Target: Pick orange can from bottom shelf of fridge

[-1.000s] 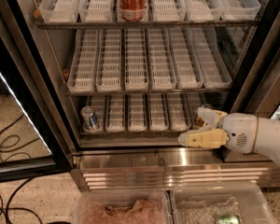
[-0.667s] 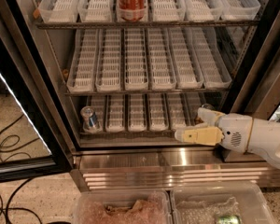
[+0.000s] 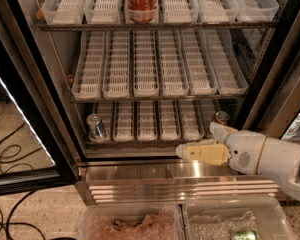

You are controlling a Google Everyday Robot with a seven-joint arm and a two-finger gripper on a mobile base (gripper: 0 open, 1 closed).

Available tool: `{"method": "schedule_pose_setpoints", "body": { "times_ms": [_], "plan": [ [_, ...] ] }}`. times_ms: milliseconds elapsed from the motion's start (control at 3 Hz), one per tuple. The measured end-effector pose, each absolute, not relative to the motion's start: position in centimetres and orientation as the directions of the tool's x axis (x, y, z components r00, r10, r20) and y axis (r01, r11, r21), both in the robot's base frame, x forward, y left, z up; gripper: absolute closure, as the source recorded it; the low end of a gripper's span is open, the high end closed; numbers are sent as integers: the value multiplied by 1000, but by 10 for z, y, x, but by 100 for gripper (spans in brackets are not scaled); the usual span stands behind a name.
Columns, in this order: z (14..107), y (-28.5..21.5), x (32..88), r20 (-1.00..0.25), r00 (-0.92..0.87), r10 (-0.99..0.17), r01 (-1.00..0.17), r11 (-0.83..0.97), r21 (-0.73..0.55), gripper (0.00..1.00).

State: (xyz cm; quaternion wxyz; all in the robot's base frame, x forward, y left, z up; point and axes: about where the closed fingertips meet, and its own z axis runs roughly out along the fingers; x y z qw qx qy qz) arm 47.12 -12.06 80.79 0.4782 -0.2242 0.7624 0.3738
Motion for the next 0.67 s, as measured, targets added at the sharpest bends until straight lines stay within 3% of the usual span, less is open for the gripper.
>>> {"method": "schedule_pose_setpoints", "body": {
  "times_ms": [333,667],
  "plan": [
    [785,-79,445,-862,-507,5,-618,695,367,0],
    [759,-79,440,-846,-533,-8,-577,734,357,0]
  ]
}}
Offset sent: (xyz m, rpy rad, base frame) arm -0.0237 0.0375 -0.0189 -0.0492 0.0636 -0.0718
